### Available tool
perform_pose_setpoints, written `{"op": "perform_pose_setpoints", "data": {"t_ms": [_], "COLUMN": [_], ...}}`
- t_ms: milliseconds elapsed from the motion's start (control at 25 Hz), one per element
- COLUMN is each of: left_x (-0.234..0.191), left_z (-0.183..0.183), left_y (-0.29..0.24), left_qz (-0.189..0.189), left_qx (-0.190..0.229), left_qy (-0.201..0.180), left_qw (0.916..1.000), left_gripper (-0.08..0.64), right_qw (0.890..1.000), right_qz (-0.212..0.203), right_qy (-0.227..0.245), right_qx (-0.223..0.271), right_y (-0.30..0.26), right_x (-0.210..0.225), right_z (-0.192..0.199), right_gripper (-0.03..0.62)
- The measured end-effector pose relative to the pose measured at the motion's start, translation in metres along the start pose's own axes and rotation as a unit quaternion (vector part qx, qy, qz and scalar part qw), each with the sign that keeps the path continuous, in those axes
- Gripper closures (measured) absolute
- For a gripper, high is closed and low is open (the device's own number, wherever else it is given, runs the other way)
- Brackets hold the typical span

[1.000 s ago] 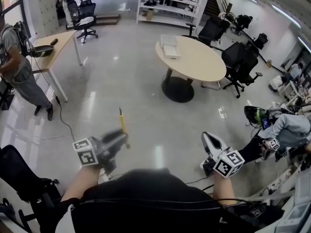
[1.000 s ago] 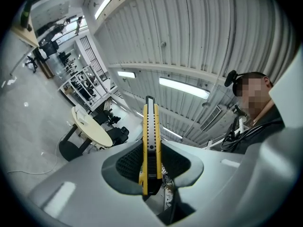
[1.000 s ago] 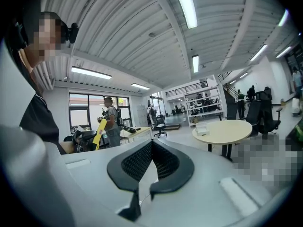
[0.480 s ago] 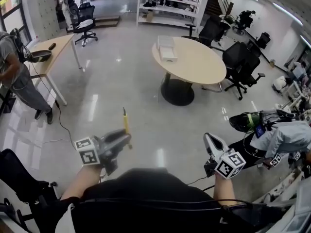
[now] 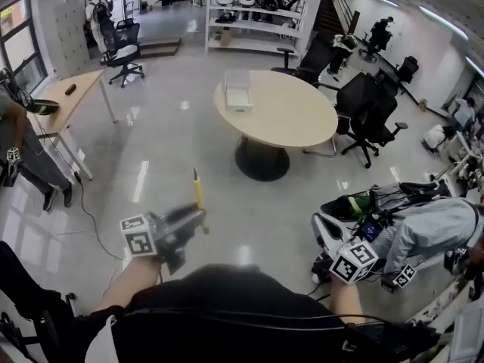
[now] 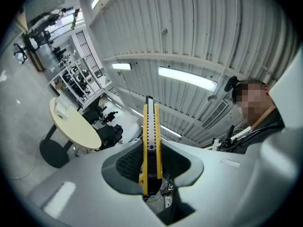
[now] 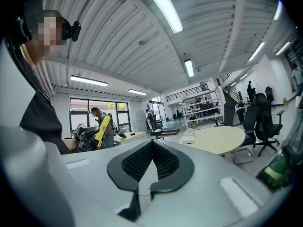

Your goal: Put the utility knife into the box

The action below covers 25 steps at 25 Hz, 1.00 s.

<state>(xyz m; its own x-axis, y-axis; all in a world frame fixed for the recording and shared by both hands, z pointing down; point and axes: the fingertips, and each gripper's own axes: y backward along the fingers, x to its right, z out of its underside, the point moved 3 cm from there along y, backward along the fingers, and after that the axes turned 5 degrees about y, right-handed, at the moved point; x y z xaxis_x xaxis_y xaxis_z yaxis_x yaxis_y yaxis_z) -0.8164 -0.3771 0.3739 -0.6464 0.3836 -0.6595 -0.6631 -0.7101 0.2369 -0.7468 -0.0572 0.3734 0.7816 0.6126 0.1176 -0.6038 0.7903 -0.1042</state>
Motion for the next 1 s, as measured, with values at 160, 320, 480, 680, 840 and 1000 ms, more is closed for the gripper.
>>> {"op": "perform_pose_setpoints", "data": {"t_ms": [160,320,480,680,840,1000], "left_x": [-0.007,-0.017,-0.031,-0.067,-0.108,-0.152], "left_z": [0.016,0.020,0.017,0.003,-0.024,-0.067], "left_y": [-0.056,-0.093,-0.129,-0.157,-0.177,-0.193], "left_qz": [0.014,0.029,0.049,0.082,0.114,0.138], "left_qx": [-0.023,-0.047,-0.062,-0.078,-0.088,-0.101], "left_qy": [0.001,0.005,0.015,0.035,0.045,0.040], "left_qw": [0.9996,0.9985,0.9967,0.9930,0.9885,0.9845], "left_gripper": [0.449,0.450,0.449,0.449,0.449,0.449], "right_qw": [1.000,0.999,0.997,0.994,0.990,0.988], "right_qz": [0.015,0.036,0.064,0.101,0.137,0.156], "right_qy": [-0.006,-0.025,-0.032,-0.031,-0.024,-0.014], "right_qx": [0.004,0.007,0.005,-0.003,-0.003,-0.001], "right_y": [0.022,0.034,0.043,0.026,-0.006,-0.057], "right_x": [0.045,0.071,0.095,0.114,0.126,0.133], "right_z": [0.007,0.019,0.018,0.013,0.004,-0.015], "right_gripper": [0.578,0.578,0.578,0.578,0.578,0.578]}}
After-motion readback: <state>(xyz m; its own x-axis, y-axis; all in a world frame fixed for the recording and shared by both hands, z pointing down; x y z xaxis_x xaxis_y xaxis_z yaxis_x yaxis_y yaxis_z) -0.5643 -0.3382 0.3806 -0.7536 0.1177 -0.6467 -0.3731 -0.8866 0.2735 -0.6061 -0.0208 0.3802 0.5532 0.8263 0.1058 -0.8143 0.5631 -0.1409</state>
